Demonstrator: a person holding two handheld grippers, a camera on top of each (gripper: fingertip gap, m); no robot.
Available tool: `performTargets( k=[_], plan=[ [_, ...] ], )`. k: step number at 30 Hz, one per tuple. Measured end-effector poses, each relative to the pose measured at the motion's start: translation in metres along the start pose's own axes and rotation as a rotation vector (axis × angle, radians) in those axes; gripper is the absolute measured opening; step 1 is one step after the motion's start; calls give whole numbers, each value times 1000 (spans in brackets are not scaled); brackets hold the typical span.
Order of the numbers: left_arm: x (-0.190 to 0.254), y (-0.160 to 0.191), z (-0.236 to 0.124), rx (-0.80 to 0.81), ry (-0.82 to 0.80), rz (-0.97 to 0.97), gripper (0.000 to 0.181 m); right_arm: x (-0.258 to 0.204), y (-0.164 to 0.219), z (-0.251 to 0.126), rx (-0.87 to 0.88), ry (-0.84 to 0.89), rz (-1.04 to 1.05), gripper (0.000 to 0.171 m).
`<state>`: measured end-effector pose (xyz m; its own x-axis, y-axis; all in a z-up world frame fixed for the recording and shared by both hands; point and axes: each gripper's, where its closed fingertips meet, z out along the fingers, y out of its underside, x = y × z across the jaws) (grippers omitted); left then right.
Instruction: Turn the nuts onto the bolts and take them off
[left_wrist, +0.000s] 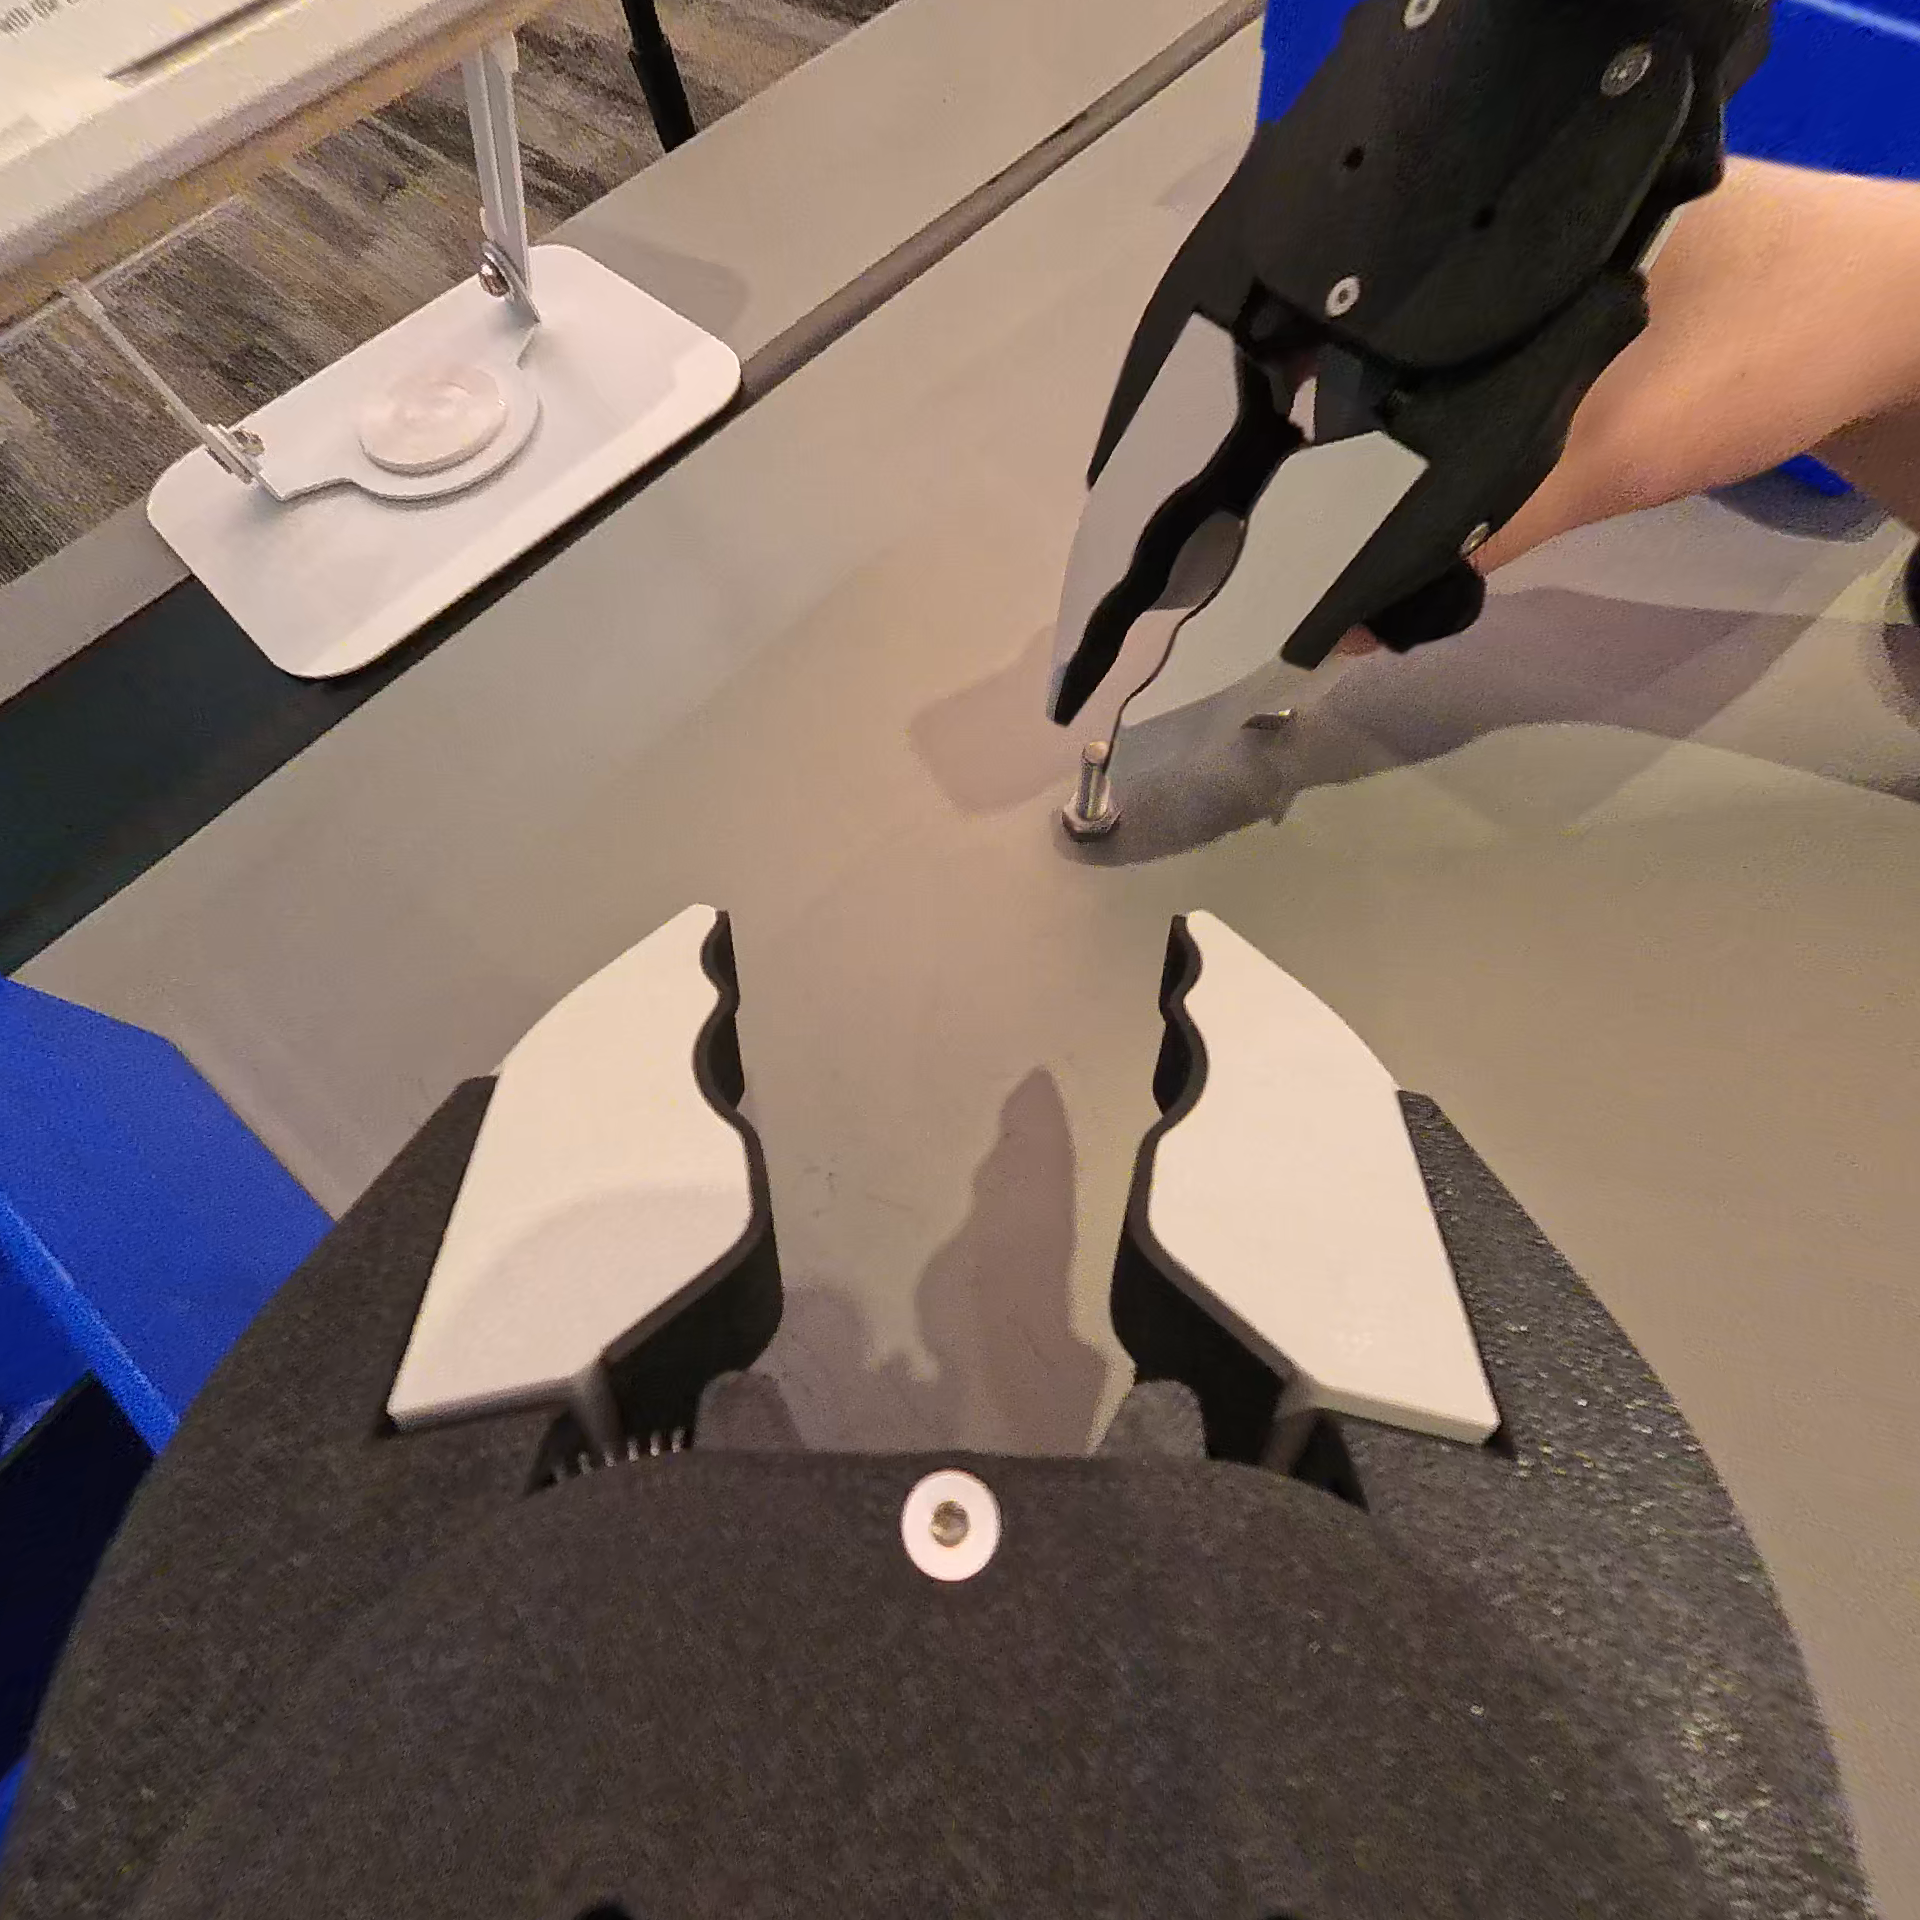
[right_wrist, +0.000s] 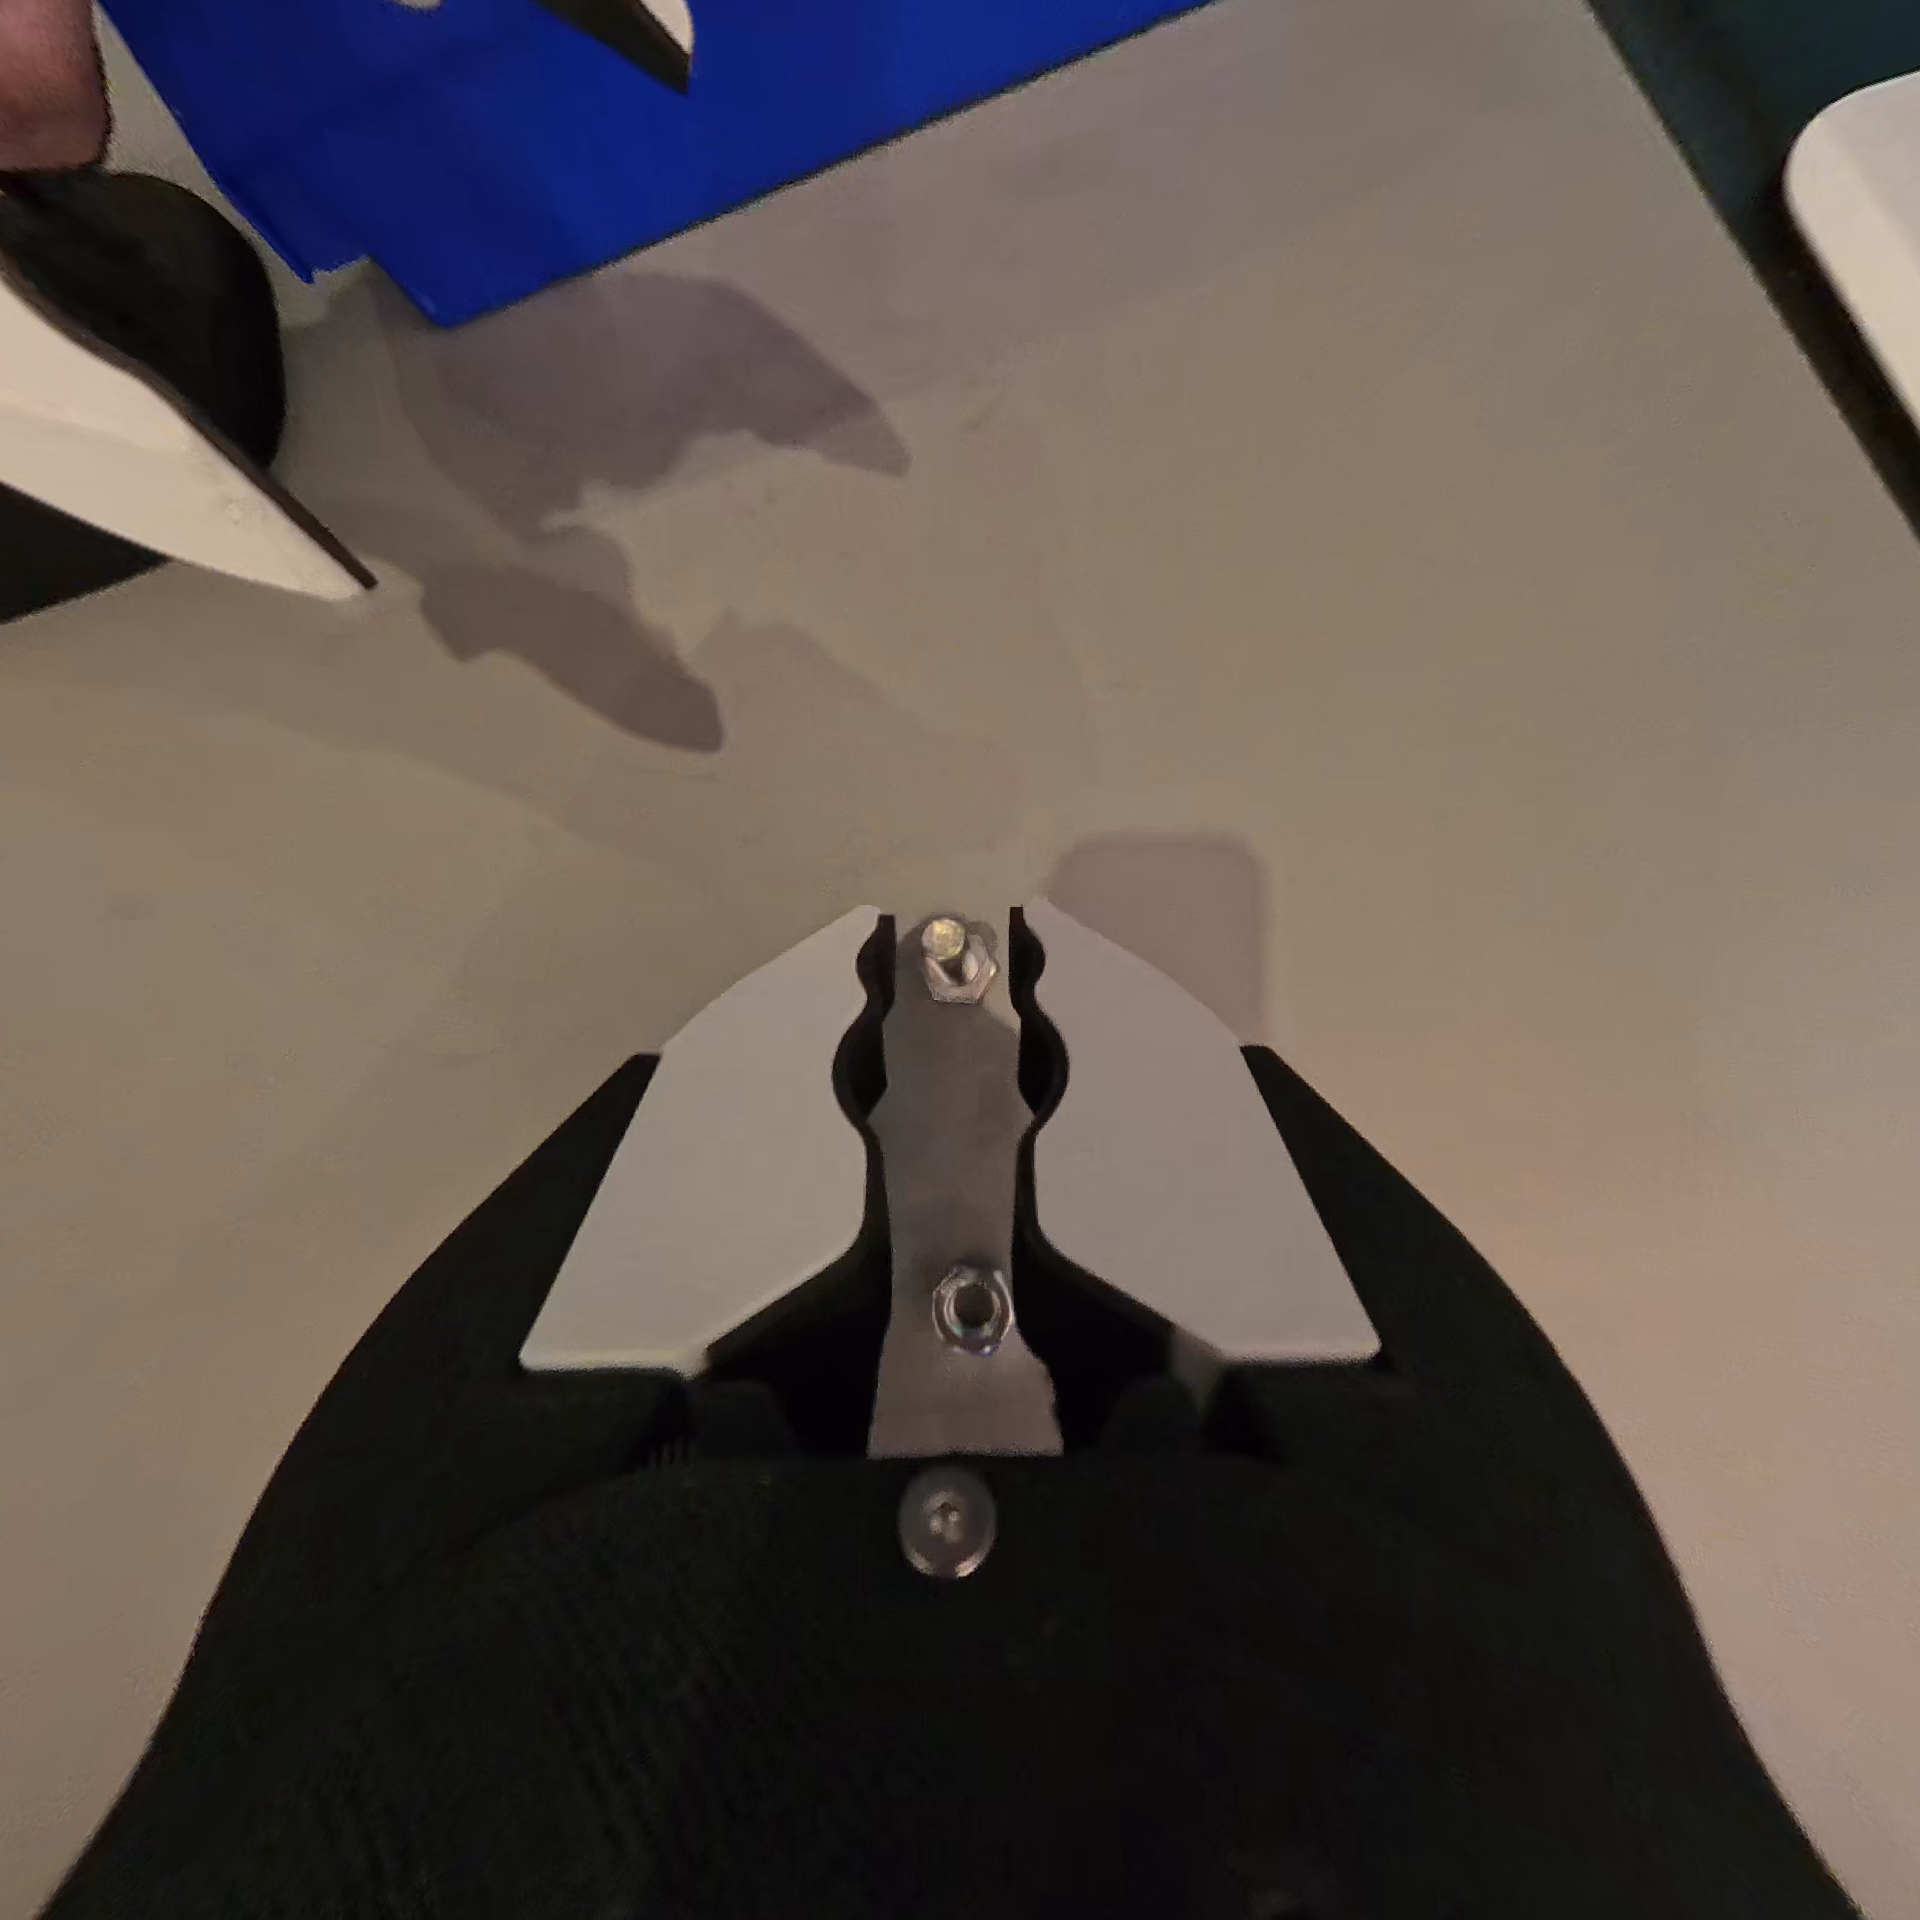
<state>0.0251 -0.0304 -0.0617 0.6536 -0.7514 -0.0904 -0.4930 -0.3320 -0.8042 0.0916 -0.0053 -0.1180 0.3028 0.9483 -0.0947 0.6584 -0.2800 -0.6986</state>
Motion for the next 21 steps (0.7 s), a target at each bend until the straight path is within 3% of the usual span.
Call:
performTargets(
  k=[16,21],
  plan=[
    [1,-1,1,1,6,-14,79,2,4,-14,2,22,-28,22],
    [-4,-9,-3,36,15,-15,79,-5,-9,-35,21,52,-103,27]
  ],
)
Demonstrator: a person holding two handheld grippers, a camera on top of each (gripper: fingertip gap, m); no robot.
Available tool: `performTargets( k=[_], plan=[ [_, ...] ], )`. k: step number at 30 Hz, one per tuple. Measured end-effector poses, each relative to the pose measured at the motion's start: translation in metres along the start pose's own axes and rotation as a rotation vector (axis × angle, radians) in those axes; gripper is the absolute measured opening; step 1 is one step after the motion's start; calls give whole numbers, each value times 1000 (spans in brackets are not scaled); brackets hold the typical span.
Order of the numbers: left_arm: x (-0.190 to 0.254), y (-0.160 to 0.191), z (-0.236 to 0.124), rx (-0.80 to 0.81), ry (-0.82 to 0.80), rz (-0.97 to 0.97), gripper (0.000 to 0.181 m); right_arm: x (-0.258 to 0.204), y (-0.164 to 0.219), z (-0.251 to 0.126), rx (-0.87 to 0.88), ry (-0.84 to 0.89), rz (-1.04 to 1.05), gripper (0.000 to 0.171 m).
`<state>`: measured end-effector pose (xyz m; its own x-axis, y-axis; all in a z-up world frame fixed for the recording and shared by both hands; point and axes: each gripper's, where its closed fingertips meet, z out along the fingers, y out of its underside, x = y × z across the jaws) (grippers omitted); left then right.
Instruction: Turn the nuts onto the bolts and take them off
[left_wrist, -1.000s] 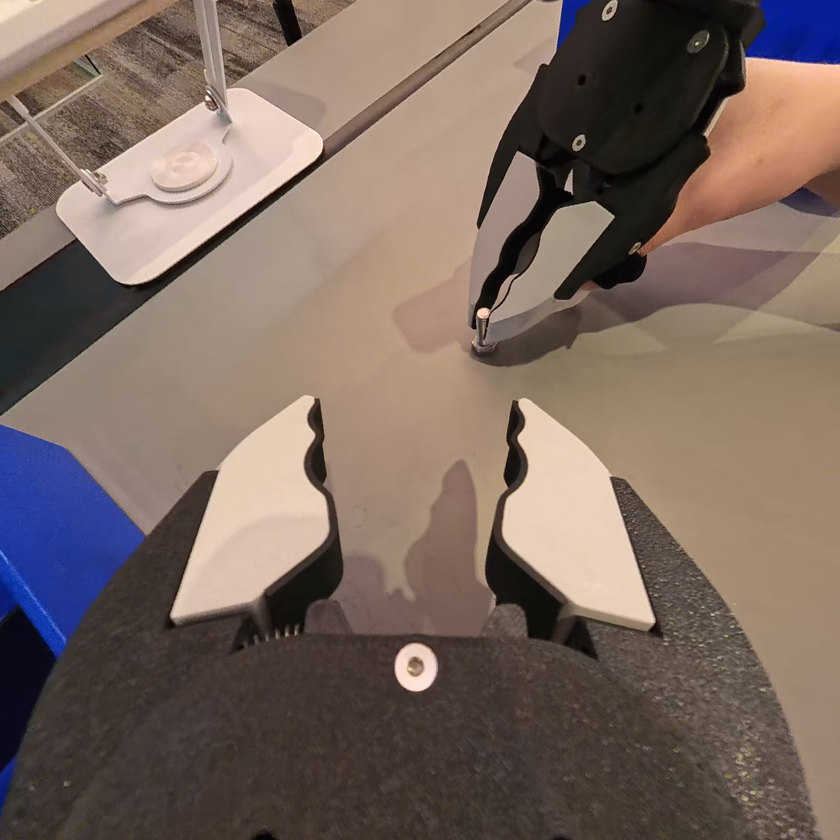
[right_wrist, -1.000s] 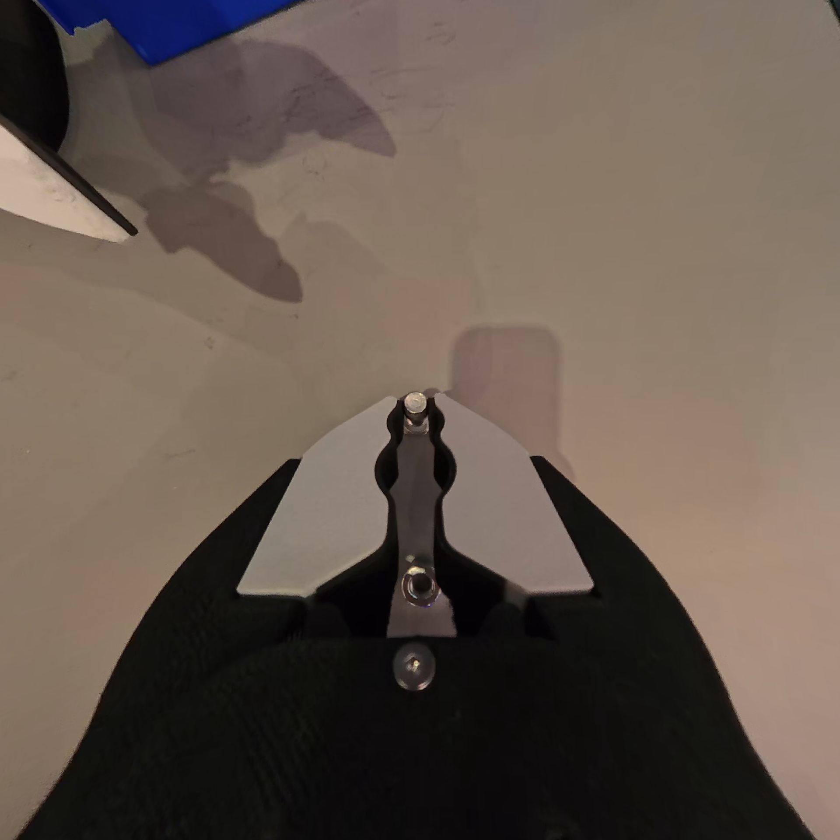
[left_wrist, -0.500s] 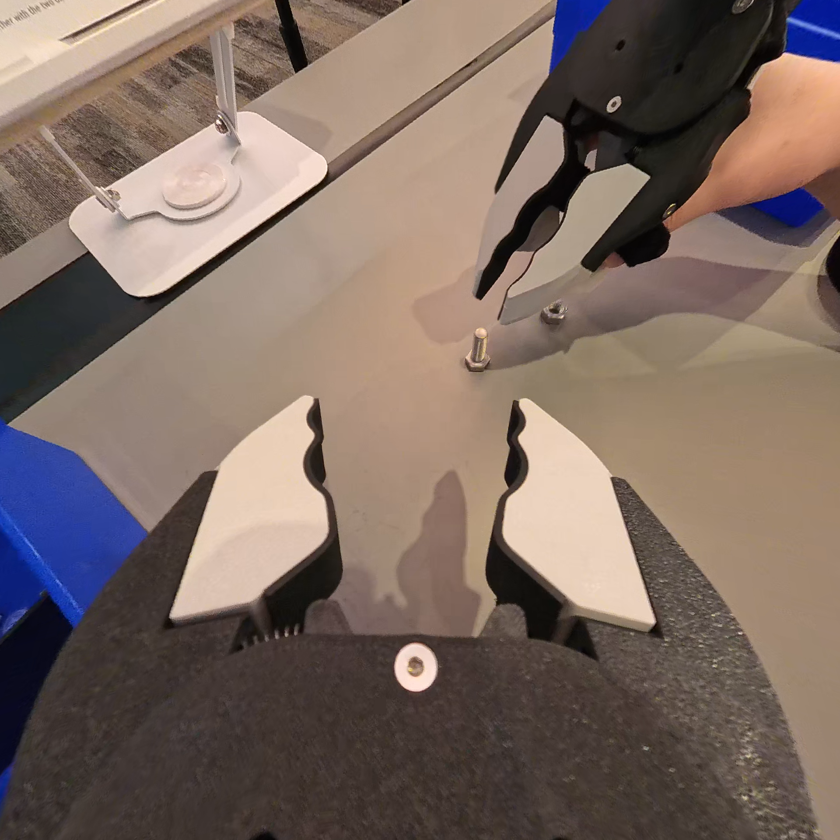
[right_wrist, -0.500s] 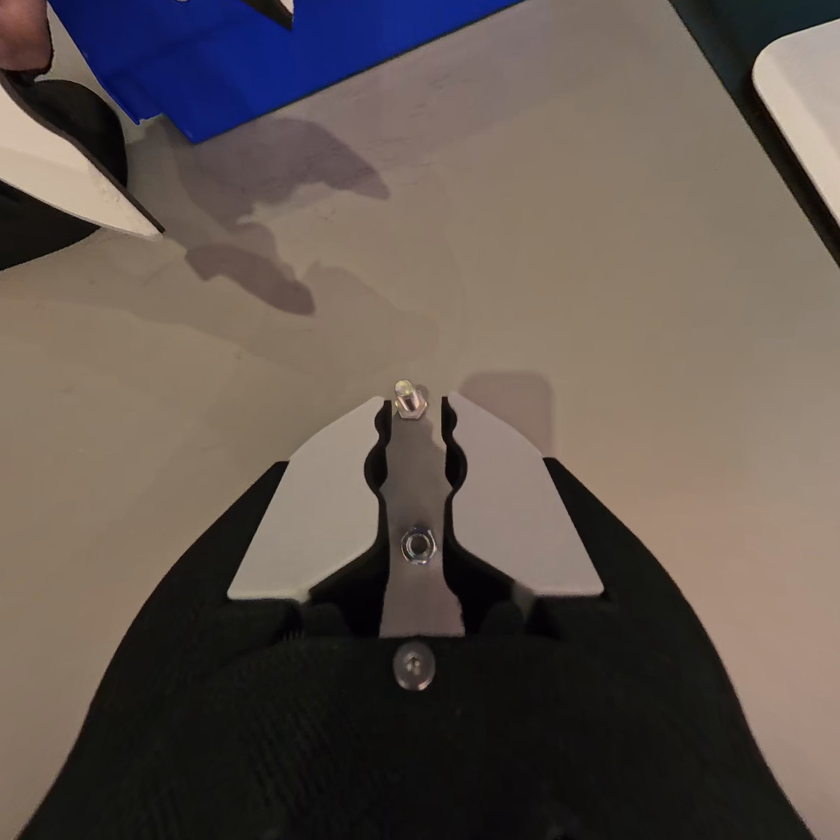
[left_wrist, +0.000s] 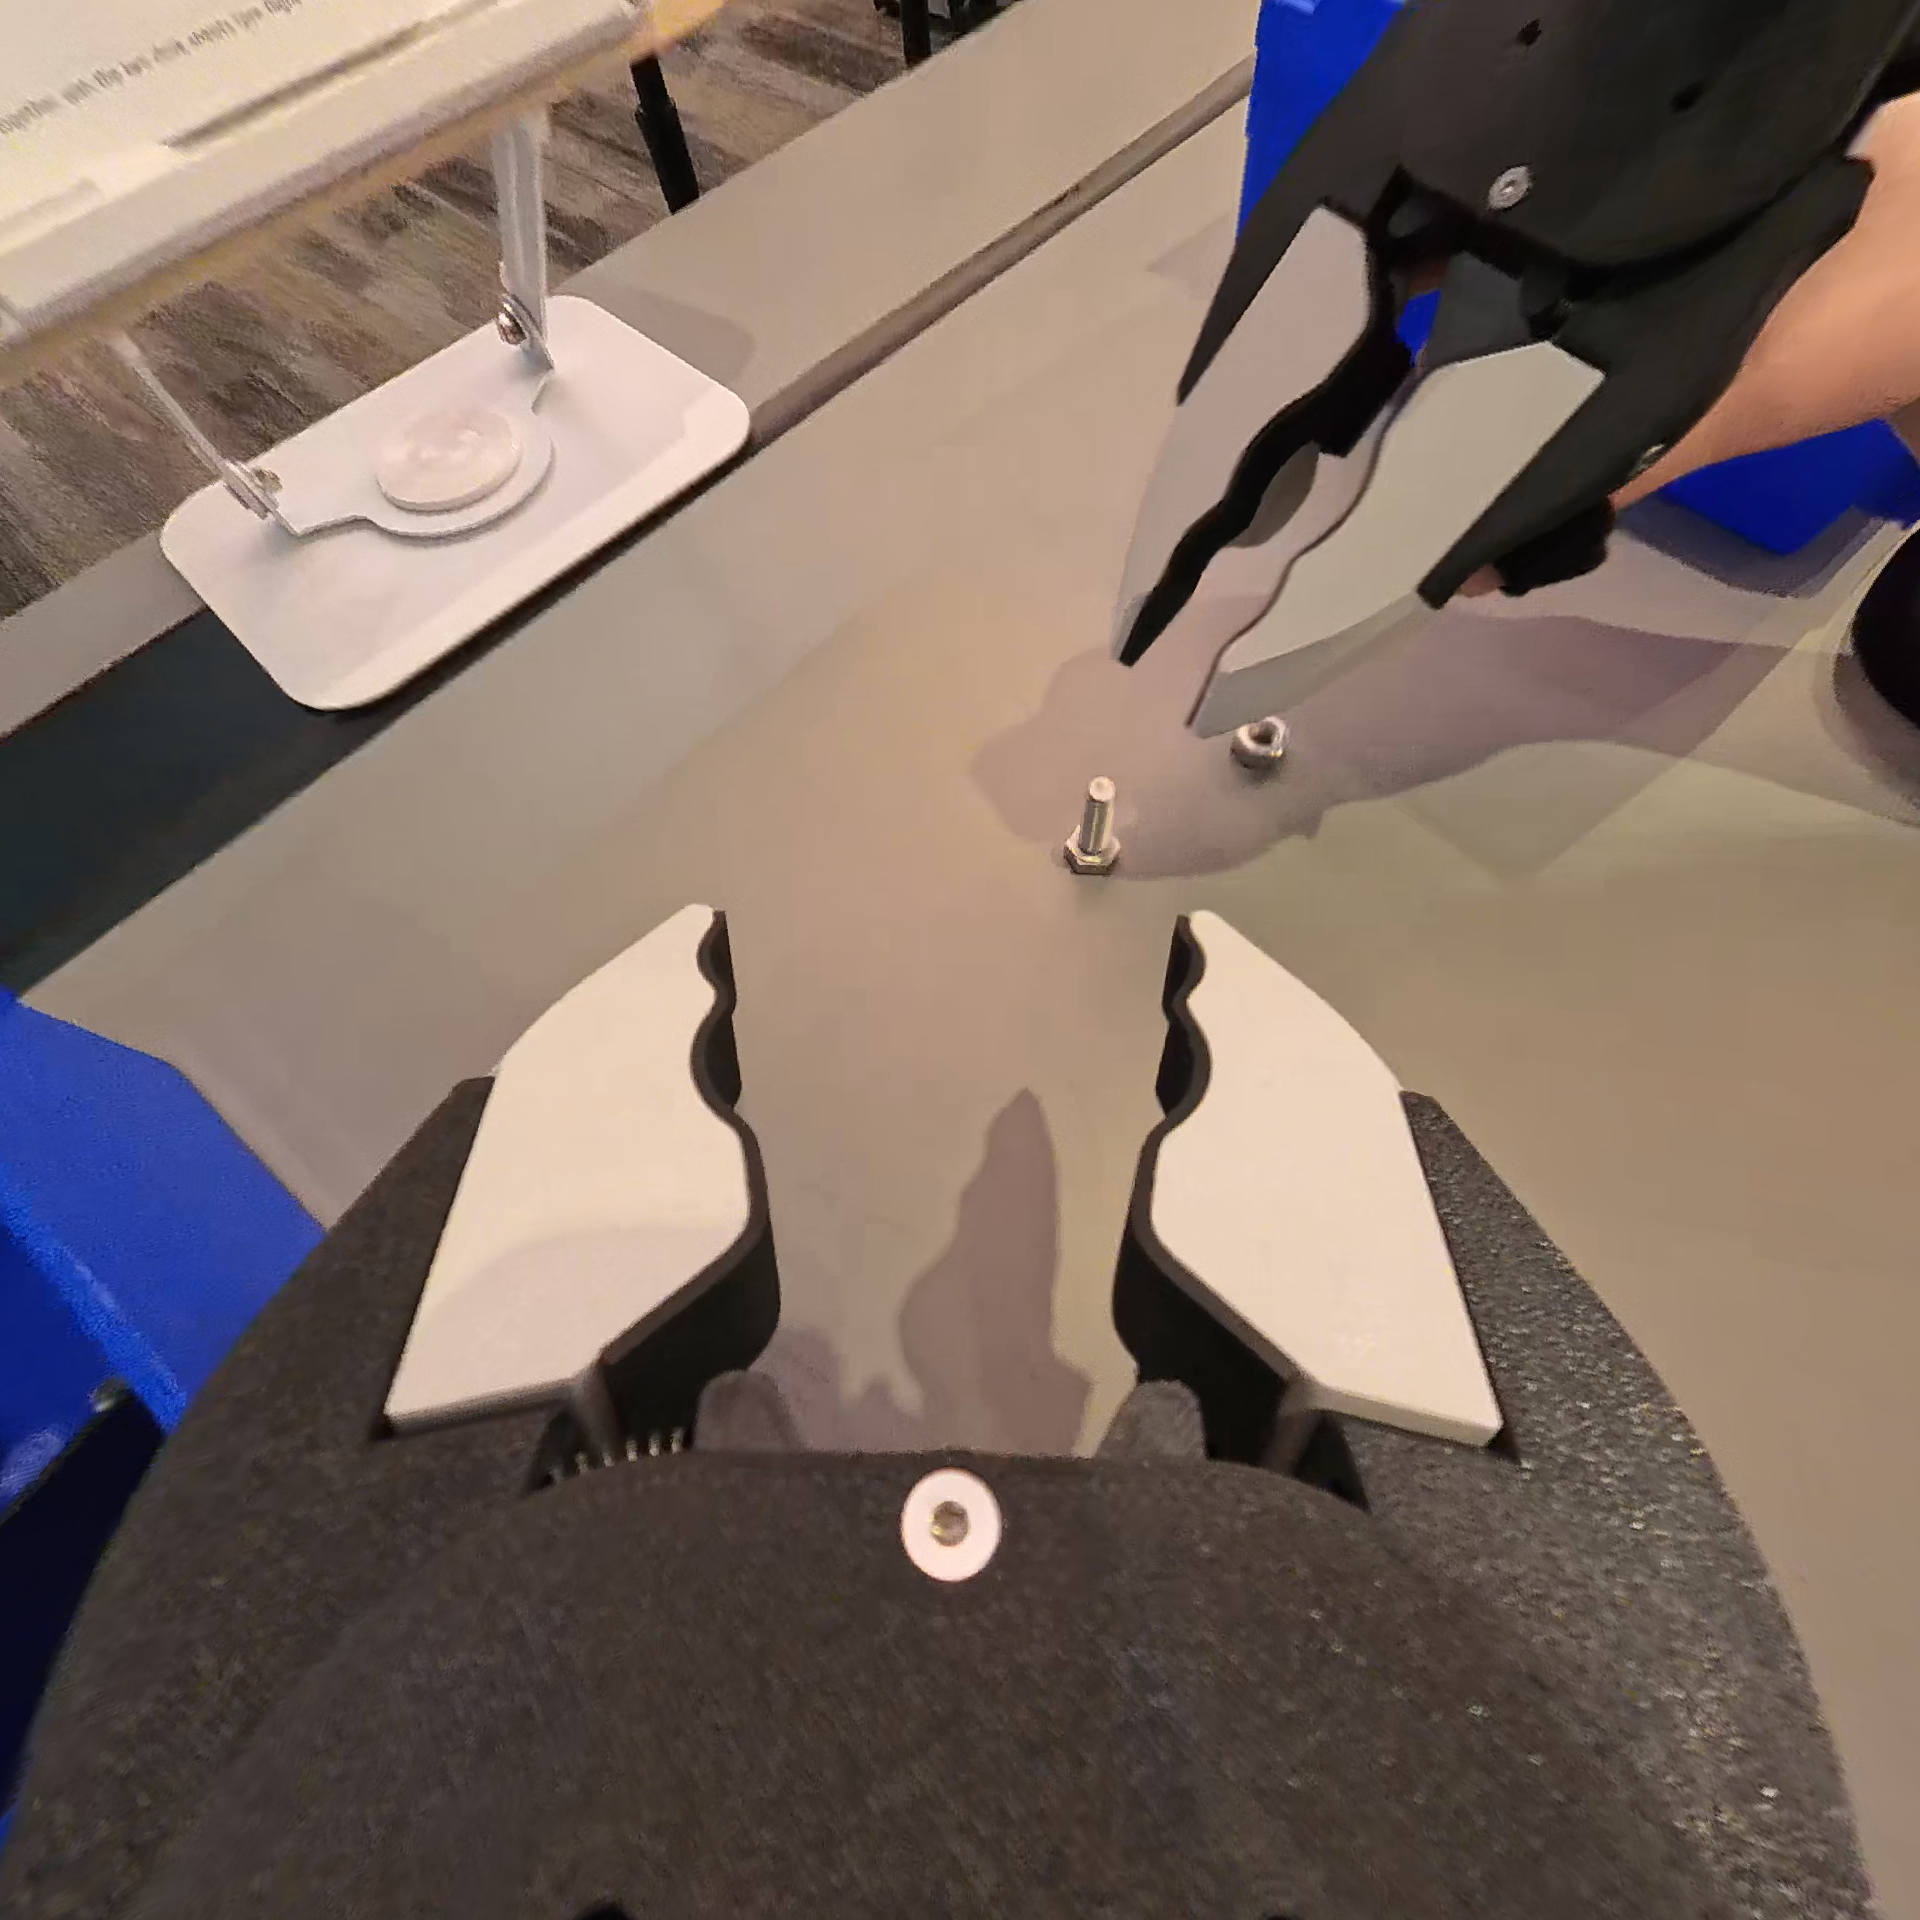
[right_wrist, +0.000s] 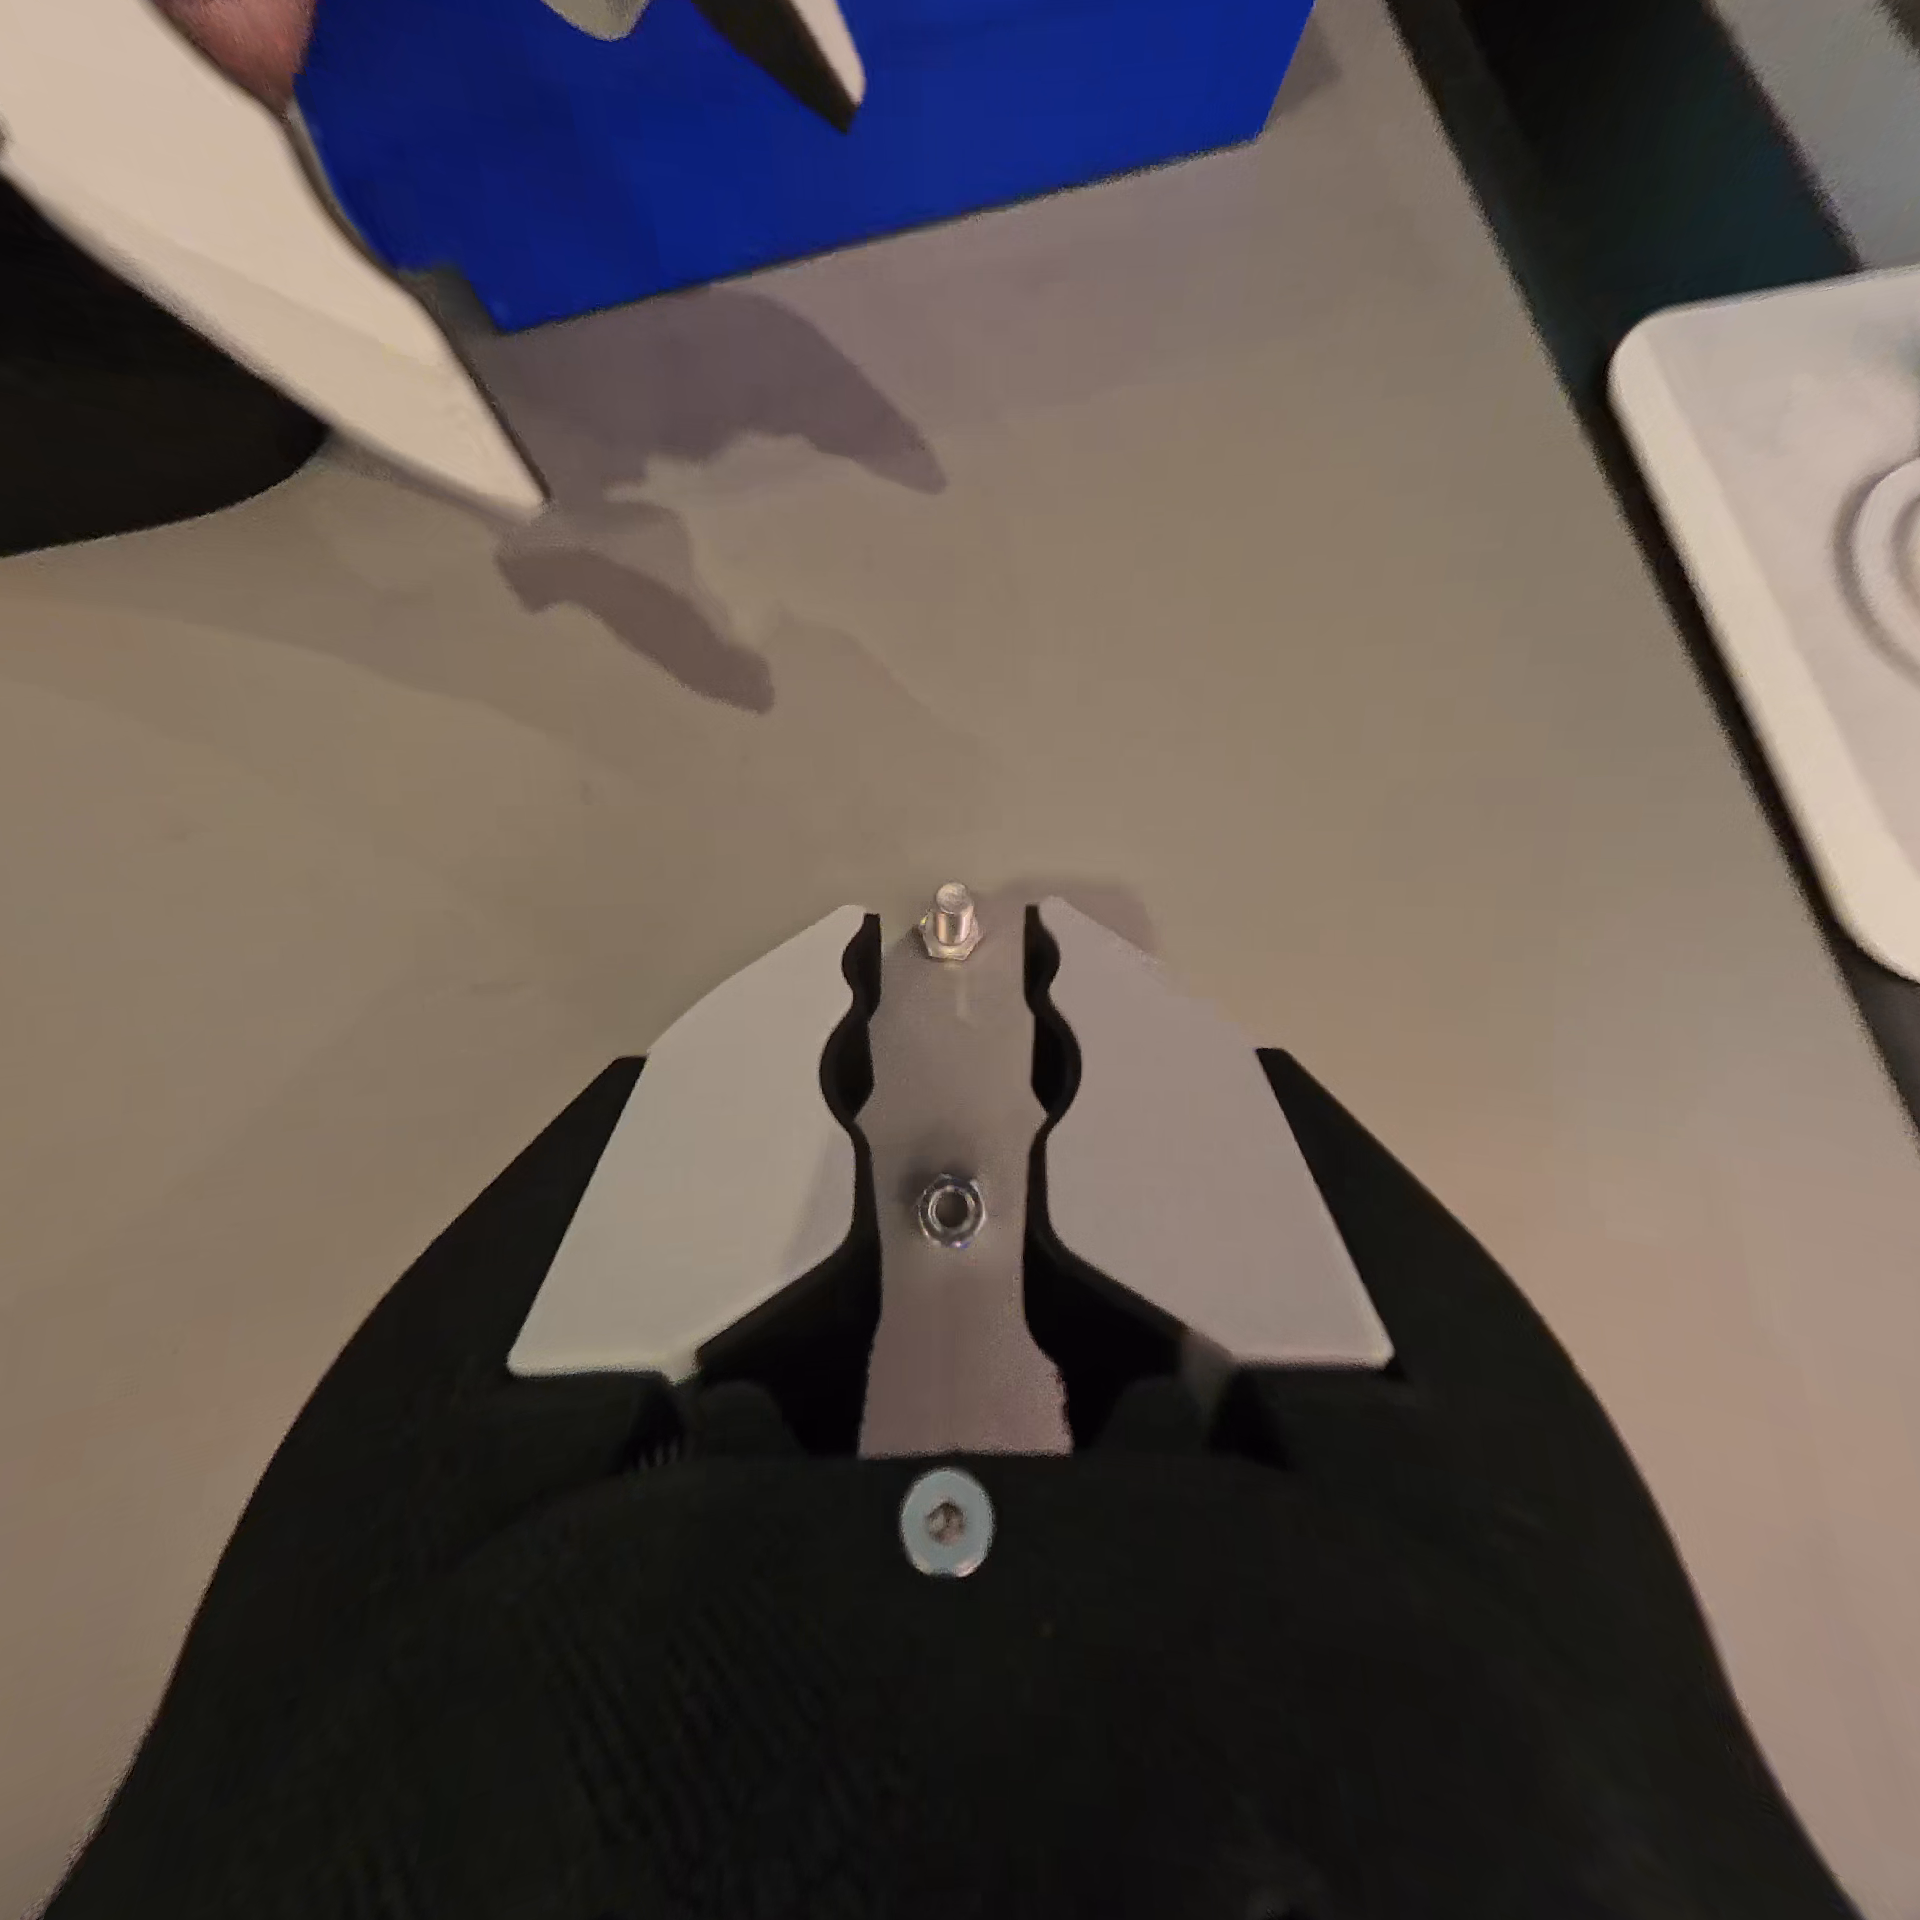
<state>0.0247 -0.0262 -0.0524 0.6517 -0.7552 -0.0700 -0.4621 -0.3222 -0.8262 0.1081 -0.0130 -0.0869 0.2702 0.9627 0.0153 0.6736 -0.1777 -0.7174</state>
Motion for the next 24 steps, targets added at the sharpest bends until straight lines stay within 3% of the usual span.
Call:
performTargets(
  k=[5,11,13,15,16,18,20,23,24],
  plan=[
    [-11,-35,-26,126,4,-22,79,-8,-30,-44,88,59,-61,42],
    [-12,-43,-34,133,-7,-13,80,-13,-43,-60,157,71,-75,42],
    [-11,-43,-34,138,-15,-10,79,-12,-44,-60,161,79,-85,31],
    [-11,-47,-37,165,-20,-7,70,-16,-44,-61,171,64,-112,3],
    [-10,-48,-38,172,-16,-5,65,-16,-45,-62,179,63,-118,1],
    [-9,-49,-40,168,-7,-2,54,-15,-46,-63,189,67,-114,1],
    [-5,-52,-42,180,15,18,28,-16,-46,-64,190,44,-100,1],
    [1,-55,-45,196,46,41,0,-10,-45,-63,203,61,-64,23],
    [2,-54,-44,188,50,42,0,-7,-45,-63,205,70,-56,29]
  ],
)
